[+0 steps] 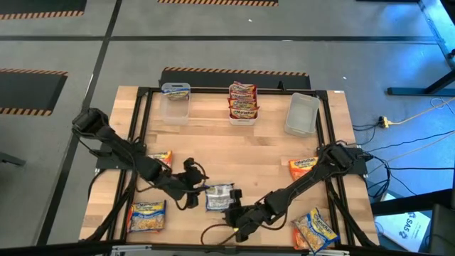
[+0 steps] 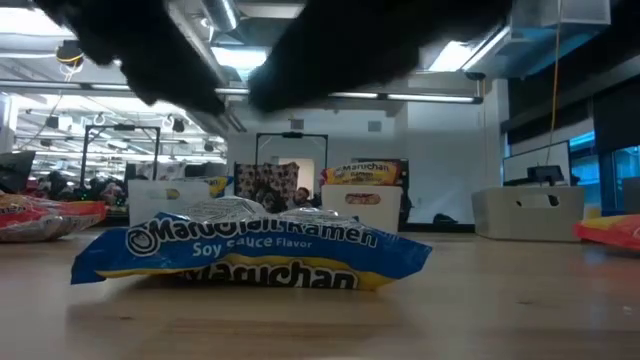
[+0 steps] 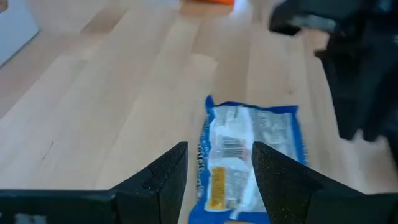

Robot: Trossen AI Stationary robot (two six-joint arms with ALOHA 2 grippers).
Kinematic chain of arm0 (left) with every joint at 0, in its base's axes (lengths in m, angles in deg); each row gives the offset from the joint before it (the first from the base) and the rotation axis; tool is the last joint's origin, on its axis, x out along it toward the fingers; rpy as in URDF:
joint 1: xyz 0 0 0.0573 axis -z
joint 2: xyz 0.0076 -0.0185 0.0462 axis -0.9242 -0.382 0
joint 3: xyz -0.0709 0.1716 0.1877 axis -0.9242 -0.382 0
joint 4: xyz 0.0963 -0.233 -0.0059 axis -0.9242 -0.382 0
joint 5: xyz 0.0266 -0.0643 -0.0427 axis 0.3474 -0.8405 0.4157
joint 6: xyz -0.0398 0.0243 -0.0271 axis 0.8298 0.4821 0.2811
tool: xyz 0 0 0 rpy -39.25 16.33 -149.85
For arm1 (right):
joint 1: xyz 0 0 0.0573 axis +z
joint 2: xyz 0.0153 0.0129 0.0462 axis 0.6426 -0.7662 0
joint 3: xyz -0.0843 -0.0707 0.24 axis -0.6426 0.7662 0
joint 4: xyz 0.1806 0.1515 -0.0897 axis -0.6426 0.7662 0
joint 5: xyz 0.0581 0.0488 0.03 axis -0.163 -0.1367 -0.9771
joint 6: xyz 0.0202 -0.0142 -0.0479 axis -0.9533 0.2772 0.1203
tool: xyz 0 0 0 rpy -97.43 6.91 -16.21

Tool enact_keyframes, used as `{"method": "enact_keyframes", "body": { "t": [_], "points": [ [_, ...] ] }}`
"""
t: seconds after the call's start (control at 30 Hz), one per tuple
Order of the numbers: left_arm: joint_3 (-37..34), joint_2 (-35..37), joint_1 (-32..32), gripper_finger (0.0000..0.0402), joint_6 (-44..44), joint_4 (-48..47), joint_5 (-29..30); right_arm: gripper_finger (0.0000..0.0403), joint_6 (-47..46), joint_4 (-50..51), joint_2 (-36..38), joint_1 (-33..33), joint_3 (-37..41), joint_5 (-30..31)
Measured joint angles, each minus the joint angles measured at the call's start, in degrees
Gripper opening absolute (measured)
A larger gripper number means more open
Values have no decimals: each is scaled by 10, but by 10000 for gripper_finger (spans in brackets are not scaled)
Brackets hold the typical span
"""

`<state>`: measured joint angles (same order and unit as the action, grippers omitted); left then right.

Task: Sort Maruchan noodles
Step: Put the blue noodle pack into the transparent bin

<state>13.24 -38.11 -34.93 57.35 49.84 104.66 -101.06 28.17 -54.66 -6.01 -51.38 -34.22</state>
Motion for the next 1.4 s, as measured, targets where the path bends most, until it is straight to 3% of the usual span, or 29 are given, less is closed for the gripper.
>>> {"method": "enact_keyframes", "body": {
  "t": [0.2, 0.33, 0.53, 0.83, 1.03, 1.4],
  "points": [
    [0, -74, -23, 174, 2, 12, -8, 162, 43, -14, -41, 1, 1, 7],
    [0, -101, -27, 174, 2, 15, -8, 171, 82, -15, -56, 1, 1, 59],
    [0, -107, -27, 174, 2, 19, -5, 128, 134, -18, -74, 0, 0, 105],
    [0, -107, -27, 174, 2, 29, -4, 10, 142, -1, -84, -2, 0, 161],
    [0, -107, -27, 174, 0, 31, -4, 3, 143, 2, -86, -1, -2, 168],
    [44, -61, -14, 174, -29, -21, -19, 0, 110, 14, -10, 2, -3, 87]
  ]
}}
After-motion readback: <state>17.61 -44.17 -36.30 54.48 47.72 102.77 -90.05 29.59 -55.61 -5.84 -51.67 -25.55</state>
